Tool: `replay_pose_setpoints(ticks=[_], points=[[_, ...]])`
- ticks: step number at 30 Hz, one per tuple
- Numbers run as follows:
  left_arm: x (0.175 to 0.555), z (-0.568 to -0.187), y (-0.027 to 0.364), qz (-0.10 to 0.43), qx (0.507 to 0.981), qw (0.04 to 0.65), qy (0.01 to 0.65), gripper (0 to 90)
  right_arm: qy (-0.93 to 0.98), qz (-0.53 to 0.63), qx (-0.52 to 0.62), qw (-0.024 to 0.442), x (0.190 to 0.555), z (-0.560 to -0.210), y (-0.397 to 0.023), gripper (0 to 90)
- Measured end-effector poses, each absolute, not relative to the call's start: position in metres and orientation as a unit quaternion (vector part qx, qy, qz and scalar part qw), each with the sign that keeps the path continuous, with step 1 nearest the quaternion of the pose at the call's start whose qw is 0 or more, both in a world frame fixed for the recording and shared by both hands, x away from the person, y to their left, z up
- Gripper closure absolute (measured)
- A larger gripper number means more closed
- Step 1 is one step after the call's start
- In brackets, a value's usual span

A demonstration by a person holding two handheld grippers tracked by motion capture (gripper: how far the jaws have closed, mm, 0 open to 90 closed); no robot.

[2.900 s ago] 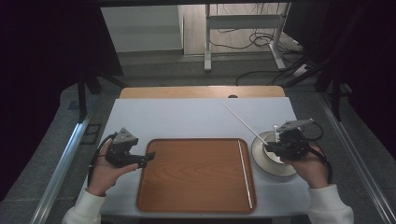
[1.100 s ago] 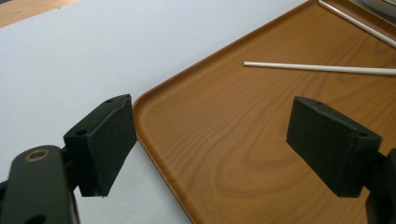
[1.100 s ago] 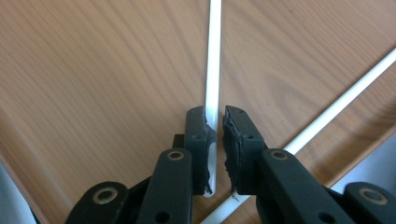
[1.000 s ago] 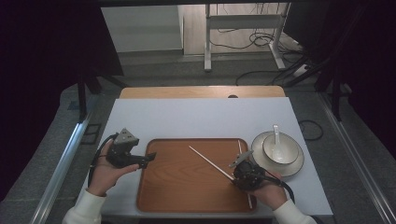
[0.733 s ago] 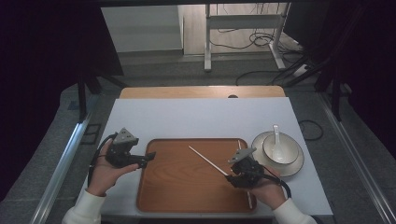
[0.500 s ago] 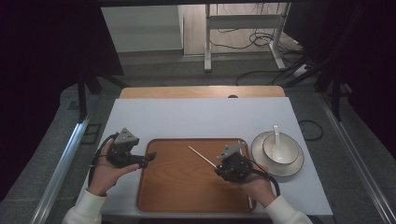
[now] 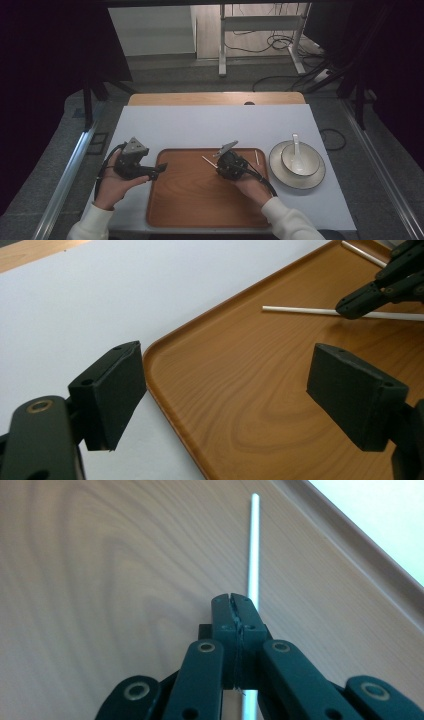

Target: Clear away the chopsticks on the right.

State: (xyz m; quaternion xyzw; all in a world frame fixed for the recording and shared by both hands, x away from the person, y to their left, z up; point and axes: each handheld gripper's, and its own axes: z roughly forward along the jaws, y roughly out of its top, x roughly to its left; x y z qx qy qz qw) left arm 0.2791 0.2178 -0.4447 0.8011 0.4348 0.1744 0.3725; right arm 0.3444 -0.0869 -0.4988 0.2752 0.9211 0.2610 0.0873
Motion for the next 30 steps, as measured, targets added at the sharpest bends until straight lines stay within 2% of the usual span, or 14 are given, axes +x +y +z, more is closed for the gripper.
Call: replay_pose_setpoints(ticks=[20,23,30], points=[[0.280,-0.446,0.218,0.175,0.804,0.368,0.433,15.6,0.909,0.241,0.314,0.131,0.355,-0.499,-0.113,90.0],[0.280,-0.446,0.217,0.175,0.805,0.367,0.432,15.6,0.910,0.250,0.308,0.122,0.355,-0.501,-0.111,90.0],[0.280,-0.447,0.217,0.174,0.806,0.366,0.432,15.6,0.914,0.242,0.295,0.138,0.355,-0.506,-0.099,90.0]])
